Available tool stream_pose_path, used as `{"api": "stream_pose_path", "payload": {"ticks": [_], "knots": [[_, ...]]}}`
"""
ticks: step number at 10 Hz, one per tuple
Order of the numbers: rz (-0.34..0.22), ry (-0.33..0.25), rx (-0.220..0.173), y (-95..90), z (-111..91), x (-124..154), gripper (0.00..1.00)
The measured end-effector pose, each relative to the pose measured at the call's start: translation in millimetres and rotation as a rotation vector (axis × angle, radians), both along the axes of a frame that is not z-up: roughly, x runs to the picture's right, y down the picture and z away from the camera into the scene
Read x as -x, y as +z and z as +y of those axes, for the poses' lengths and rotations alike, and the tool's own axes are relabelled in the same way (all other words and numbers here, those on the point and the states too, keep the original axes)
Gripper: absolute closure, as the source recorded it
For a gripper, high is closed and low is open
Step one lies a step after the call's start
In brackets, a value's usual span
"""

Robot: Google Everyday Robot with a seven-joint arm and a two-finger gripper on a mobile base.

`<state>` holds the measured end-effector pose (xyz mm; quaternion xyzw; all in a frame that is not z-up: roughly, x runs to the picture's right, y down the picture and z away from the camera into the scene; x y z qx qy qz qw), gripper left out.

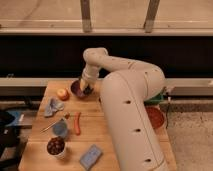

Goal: Wipe purple bowl with eraser

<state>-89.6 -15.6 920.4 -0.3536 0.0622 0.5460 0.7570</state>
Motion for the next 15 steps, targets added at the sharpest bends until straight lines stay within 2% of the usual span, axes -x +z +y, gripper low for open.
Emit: {"api": "stream_pose_path", "payload": {"ticks": [1, 3, 6, 8, 11, 13, 15], "knots": [[0.016, 0.019, 0.008, 6.3, -2, -8, 1.0], [0.025, 0.023, 0.015, 17.5, -10, -10, 1.0], [-0.012, -0.005, 0.006, 36.6, -30, 24, 1.0], [-0.049, -0.028, 0.002, 43.3, -34, 45, 1.0], [-0.079, -0.05, -0.001, 34.2, -28, 50, 1.0], [-0.095, -0.075, 0.007, 17.1, -15, 52, 1.0], [-0.092, -0.097, 0.028, 0.7, -1, 41, 1.0]]}}
